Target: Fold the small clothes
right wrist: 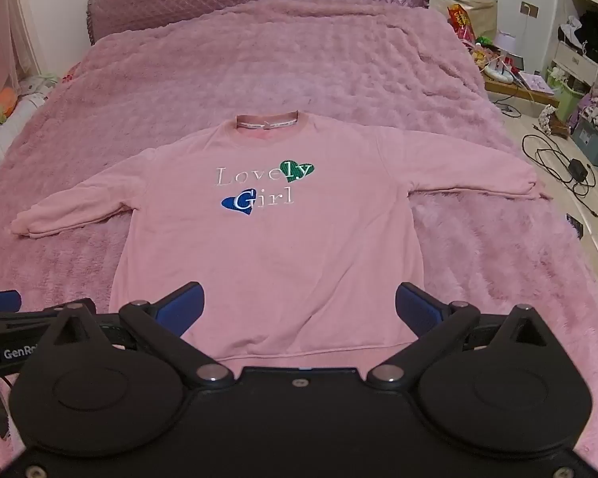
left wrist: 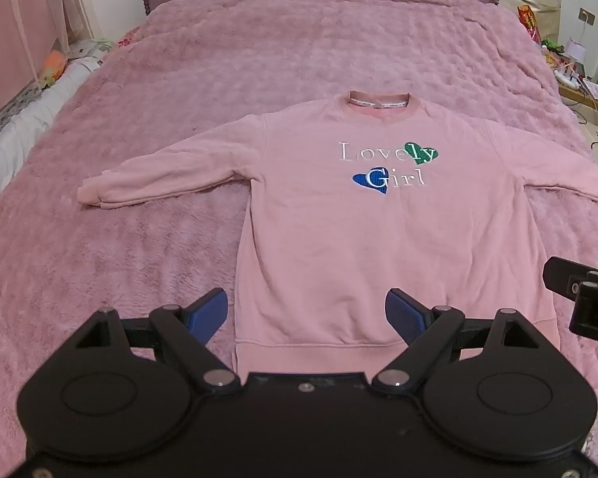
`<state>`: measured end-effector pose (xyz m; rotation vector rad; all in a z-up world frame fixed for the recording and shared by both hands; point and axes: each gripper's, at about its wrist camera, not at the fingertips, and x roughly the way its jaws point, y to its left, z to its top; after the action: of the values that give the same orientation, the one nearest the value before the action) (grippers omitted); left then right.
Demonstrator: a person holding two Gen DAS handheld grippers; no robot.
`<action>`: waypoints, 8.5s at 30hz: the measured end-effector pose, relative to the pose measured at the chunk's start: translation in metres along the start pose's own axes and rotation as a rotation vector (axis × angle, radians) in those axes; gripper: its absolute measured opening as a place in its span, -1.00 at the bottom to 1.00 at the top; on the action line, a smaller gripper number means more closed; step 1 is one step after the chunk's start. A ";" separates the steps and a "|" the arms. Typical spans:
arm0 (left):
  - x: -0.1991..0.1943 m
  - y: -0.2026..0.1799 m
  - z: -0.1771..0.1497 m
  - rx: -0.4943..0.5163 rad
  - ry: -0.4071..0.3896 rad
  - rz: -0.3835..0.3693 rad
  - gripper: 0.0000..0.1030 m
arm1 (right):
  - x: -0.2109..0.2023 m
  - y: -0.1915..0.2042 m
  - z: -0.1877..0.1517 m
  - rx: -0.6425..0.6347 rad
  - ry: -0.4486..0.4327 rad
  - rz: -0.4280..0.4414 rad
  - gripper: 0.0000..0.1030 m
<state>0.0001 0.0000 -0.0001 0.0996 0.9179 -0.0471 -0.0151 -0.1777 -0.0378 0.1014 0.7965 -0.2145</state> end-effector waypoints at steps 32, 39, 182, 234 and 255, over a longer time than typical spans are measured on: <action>0.154 -0.143 0.117 0.100 -0.109 -0.251 0.77 | 0.133 -0.276 0.047 0.491 -0.293 -0.263 0.75; 0.223 -0.222 0.154 0.125 -0.043 -0.267 0.77 | 0.194 -0.357 0.062 0.553 -0.248 -0.331 0.42; 0.267 0.166 0.140 -0.194 -0.221 0.192 0.78 | 0.294 0.096 0.116 -0.023 -0.356 0.278 0.01; 0.309 0.445 0.046 -1.074 -0.254 0.056 -0.91 | 0.324 0.273 0.039 -0.284 -0.182 0.358 0.04; 0.216 0.289 0.175 -0.771 -0.523 -0.392 -0.92 | 0.300 0.220 0.053 -0.157 -0.194 0.414 0.07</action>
<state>0.2932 0.2690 -0.0474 -0.7791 0.3727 -0.0754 0.2755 -0.0184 -0.2139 0.0929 0.5814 0.2270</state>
